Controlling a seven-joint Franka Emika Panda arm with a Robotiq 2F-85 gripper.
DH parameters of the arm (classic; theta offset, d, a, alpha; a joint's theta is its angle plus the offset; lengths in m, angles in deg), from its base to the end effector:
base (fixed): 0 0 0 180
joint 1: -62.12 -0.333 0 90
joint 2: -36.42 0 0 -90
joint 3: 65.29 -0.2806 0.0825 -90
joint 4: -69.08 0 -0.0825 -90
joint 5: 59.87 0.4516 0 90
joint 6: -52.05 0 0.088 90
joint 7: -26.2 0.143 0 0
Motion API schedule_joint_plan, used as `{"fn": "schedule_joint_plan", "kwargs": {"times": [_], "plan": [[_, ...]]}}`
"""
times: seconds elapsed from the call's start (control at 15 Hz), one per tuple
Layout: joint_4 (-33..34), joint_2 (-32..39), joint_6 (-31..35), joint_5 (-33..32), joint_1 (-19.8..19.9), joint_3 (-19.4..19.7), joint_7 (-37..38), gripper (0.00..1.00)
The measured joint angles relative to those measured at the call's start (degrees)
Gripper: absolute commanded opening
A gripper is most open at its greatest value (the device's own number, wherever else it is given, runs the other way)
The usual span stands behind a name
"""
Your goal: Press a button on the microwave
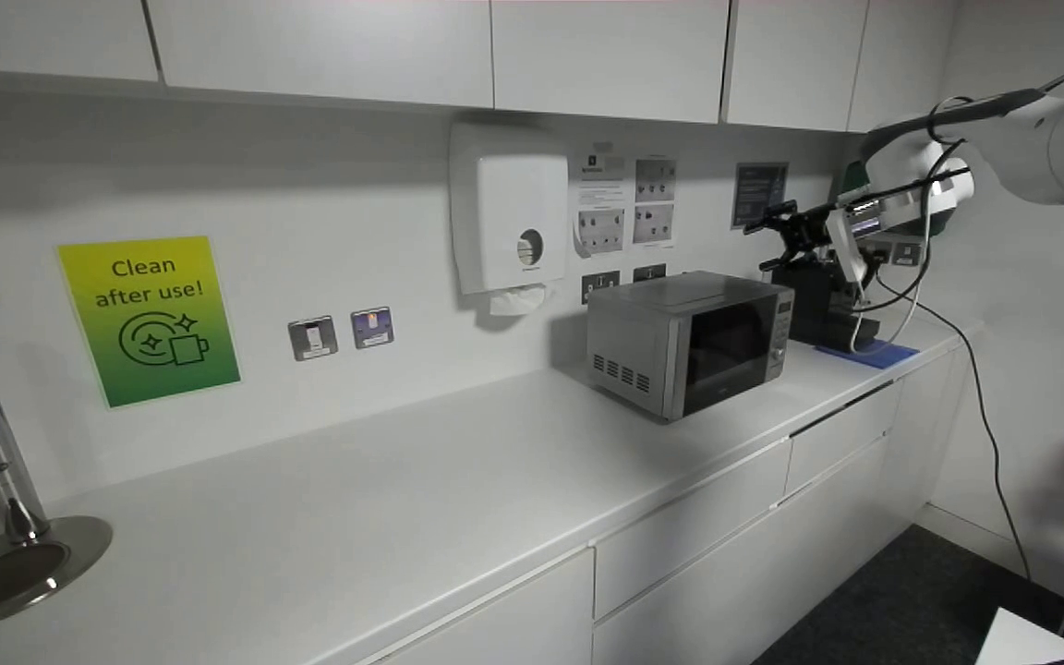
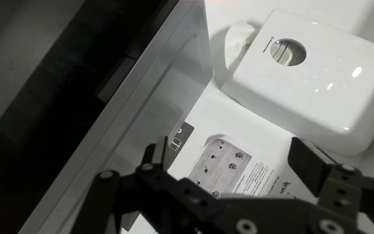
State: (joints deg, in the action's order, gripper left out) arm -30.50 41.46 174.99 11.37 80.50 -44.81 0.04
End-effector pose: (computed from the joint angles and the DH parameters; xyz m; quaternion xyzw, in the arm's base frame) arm 0.5954 -0.3837 0.5121 -0.7799 0.3190 -0.3939 0.3671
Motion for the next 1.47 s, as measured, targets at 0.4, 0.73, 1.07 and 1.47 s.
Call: {"fn": "schedule_joint_plan", "kwargs": {"times": [0.4,0.73,1.07,1.47], "plan": [[0.2,0.6,0.0,1.3,0.2,0.0,-0.1,1.0],[2.7,3.4,-0.3,19.6,4.2,0.7,-3.6,1.0],[2.0,5.3,-1.5,37.0,7.8,1.6,-7.1,1.0],[-3.2,6.4,-2.5,39.8,8.1,2.5,-7.2,1.0]]}}
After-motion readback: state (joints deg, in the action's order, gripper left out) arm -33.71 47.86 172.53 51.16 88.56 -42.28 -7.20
